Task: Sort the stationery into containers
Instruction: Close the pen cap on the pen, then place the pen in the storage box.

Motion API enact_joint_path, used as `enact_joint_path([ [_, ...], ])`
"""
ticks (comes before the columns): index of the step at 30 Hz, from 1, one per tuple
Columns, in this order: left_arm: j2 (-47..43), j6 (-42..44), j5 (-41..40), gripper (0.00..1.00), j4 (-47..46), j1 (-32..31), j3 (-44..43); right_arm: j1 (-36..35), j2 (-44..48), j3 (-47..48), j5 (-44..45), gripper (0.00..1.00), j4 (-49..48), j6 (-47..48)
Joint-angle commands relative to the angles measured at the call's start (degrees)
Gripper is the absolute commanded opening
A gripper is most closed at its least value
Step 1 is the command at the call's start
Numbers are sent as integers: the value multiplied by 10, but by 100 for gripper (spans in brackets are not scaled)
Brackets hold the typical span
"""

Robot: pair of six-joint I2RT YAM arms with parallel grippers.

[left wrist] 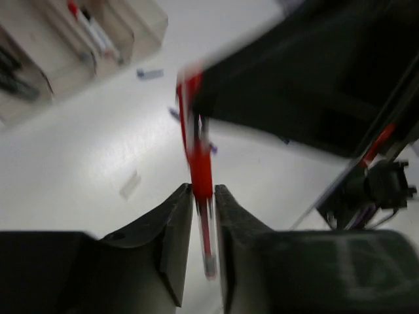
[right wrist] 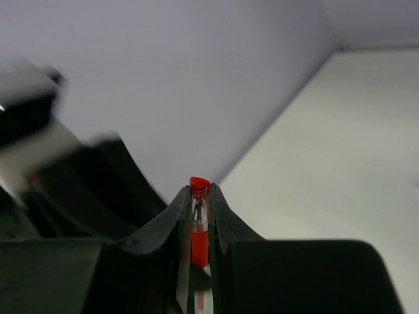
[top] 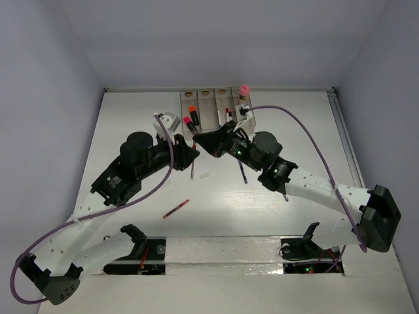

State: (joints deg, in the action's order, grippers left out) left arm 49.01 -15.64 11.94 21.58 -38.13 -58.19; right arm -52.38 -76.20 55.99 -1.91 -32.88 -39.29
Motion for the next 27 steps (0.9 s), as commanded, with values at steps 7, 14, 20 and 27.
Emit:
enact_joint_path([
  [7,-90,4,-33,67,-132,16,76,76,-48,108,-36,0,157,56],
  [14,-176,17,-34,94,-98,16,107,176,-160,242,15,0,239,134],
  [20,-187,31,-82,98,-134,16,160,203,-292,387,110,0,327,260],
  [27,-167,37,-114,99,-111,21,163,215,-433,561,169,0,404,366],
])
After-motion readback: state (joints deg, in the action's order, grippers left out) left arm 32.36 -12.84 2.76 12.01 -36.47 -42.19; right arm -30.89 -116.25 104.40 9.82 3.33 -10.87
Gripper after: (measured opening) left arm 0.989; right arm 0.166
